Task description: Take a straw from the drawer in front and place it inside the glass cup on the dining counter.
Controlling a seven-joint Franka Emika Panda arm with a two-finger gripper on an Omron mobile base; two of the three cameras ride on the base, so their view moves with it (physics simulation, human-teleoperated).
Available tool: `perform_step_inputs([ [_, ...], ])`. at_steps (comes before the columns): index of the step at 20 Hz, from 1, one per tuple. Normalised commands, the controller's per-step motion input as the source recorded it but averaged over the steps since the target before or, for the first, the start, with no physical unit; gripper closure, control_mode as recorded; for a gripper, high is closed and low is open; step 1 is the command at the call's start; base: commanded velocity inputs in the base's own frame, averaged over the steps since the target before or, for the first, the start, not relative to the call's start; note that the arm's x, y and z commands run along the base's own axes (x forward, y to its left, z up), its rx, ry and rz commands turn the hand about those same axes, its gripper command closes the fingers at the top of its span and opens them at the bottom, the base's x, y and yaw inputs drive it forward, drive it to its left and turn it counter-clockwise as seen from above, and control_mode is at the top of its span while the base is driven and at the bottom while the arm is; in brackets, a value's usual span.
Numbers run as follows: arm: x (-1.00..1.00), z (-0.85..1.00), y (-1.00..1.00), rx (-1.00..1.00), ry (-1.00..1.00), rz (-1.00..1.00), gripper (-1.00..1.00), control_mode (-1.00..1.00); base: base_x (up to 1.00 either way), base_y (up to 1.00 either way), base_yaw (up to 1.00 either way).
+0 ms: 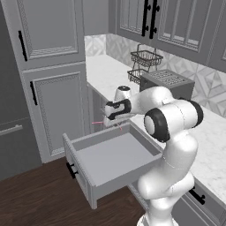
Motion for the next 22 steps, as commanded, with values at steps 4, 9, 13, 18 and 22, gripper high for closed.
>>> perform_step_inputs([
  [4,-0.01,1.00,0.01,-0.07,0.00,0.00,1.00,-1.00,0.00,0.00,0.00],
  [9,-0.24,1.00,-0.01,-0.13,0.00,0.00,1.00,-1.00,0.00,0.00,0.00],
  [13,-0.57,0.92,-0.26,-0.13,0.00,0.00,1.00,-1.00,0.00,0.00,0.00],
  [18,-0.57,0.45,-0.42,-0.03,0.04,0.00,1.00,-1.00,0.00,0.00,0.00],
  [22,-0.42,0.01,-0.44,0.00,0.14,0.00,1.00,-1.00,0.00,0.00,0.00],
])
